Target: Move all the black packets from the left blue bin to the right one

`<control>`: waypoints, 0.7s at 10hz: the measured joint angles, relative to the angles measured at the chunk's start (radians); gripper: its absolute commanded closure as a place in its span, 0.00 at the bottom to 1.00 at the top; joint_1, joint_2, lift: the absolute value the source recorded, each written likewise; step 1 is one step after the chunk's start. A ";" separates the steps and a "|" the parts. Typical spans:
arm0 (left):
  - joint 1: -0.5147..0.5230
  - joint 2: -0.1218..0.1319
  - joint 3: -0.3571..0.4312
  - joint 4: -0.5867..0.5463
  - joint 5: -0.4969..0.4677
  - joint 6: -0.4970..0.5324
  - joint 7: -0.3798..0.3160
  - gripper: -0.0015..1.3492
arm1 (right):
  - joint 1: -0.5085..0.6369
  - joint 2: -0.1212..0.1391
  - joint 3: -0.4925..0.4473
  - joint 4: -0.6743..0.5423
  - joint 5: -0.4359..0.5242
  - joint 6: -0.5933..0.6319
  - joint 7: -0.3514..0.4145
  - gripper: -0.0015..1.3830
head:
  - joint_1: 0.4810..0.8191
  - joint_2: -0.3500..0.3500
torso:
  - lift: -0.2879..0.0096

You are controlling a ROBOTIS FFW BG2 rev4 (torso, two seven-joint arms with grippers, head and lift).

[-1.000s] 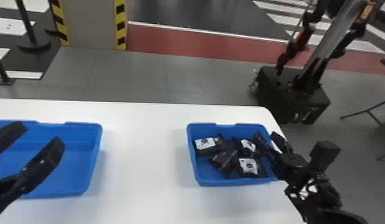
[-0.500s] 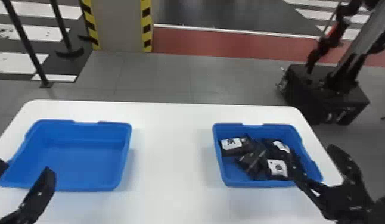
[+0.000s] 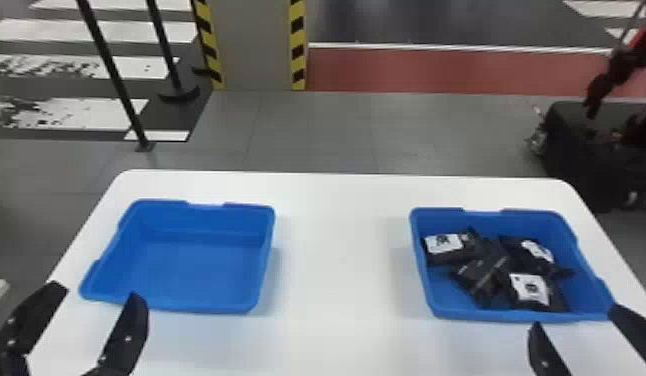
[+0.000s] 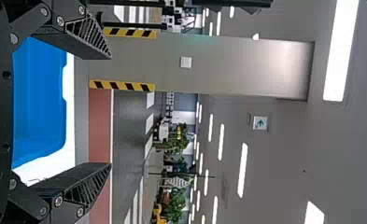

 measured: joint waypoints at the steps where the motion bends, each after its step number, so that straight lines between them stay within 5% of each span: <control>1: 0.009 0.000 -0.003 0.010 -0.017 -0.009 0.009 0.18 | 0.022 0.000 0.011 0.005 -0.001 0.000 0.000 0.14 | 0.63 0.53 | 0.60; 7: 0.018 0.000 -0.029 0.058 -0.011 0.003 0.025 0.18 | 0.031 0.000 0.044 0.034 -0.022 -0.012 -0.003 0.16 | 0.63 0.56 | 0.60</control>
